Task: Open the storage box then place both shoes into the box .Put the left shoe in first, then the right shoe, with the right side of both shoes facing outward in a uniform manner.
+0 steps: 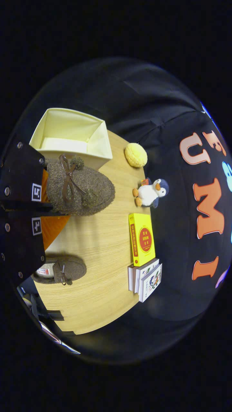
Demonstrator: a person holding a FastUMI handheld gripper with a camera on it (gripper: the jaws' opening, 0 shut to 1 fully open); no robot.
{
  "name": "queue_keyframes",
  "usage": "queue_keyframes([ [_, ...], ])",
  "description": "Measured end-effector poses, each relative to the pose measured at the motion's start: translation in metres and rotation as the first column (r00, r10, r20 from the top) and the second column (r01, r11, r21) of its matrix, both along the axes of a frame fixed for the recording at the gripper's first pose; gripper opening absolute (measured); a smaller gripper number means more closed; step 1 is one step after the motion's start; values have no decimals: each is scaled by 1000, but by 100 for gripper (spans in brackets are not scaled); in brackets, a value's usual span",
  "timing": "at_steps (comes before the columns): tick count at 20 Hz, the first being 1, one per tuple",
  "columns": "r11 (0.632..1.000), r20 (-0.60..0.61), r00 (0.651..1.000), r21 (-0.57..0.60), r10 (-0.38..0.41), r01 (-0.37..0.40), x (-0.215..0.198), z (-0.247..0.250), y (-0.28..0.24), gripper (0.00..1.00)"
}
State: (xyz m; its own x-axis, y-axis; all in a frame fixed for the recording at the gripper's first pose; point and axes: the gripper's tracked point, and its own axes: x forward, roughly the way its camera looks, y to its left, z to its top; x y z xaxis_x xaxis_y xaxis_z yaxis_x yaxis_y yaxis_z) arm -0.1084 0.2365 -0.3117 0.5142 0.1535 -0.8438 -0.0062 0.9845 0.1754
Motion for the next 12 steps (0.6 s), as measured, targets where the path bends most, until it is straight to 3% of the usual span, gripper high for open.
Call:
queue_keyframes([
  [5, 996, 25, 996, 42, 83, -84, 15, 27, 72, 4],
  [12, 973, -76, 972, 85, 221, -215, 11, 0, 167, 4],
])
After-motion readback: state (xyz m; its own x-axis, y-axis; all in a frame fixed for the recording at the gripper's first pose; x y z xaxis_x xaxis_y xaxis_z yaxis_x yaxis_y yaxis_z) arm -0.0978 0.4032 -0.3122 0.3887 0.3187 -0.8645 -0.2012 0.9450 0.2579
